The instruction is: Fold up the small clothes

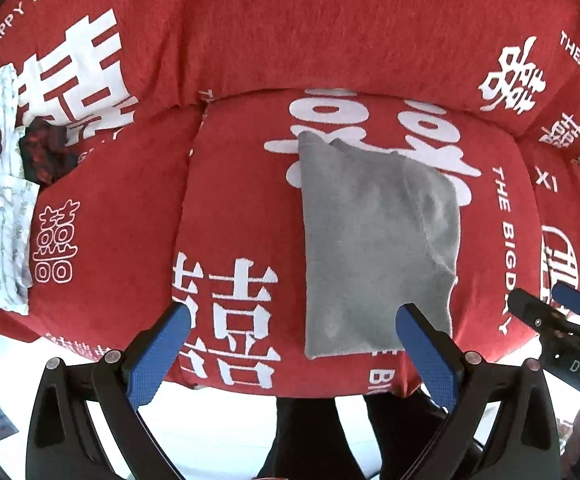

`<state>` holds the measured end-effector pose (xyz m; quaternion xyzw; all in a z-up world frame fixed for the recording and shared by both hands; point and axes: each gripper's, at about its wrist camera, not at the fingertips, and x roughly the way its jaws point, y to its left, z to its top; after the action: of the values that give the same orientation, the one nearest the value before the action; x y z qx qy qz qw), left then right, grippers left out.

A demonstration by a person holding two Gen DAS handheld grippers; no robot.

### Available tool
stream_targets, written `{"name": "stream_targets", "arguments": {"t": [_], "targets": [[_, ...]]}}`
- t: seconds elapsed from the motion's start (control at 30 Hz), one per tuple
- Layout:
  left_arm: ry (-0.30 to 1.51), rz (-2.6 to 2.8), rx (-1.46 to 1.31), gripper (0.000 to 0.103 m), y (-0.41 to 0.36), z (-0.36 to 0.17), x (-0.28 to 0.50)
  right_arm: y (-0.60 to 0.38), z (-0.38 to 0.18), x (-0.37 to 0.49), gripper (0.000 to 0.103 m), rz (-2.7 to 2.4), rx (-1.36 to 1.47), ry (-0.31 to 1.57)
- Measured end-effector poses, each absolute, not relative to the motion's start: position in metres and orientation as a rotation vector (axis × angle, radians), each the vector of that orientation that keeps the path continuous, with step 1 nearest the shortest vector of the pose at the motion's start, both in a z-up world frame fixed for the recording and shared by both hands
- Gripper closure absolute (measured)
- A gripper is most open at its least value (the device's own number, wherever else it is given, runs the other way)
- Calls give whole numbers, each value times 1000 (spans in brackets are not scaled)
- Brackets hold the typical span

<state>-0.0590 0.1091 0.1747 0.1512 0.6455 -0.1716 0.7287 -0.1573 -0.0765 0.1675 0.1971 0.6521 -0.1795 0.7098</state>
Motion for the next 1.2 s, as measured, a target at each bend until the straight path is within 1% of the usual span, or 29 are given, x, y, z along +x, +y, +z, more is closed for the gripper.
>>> {"name": "stream_targets", "arguments": {"t": [0.53,1.2], "targets": [[1436,-397,432,0,98,179,-69,-68,175,-156,20,-399,398,1463],[1455,-383,425,0,101,176,-66,-70,177,-156,20,-416,386,1465]]}}
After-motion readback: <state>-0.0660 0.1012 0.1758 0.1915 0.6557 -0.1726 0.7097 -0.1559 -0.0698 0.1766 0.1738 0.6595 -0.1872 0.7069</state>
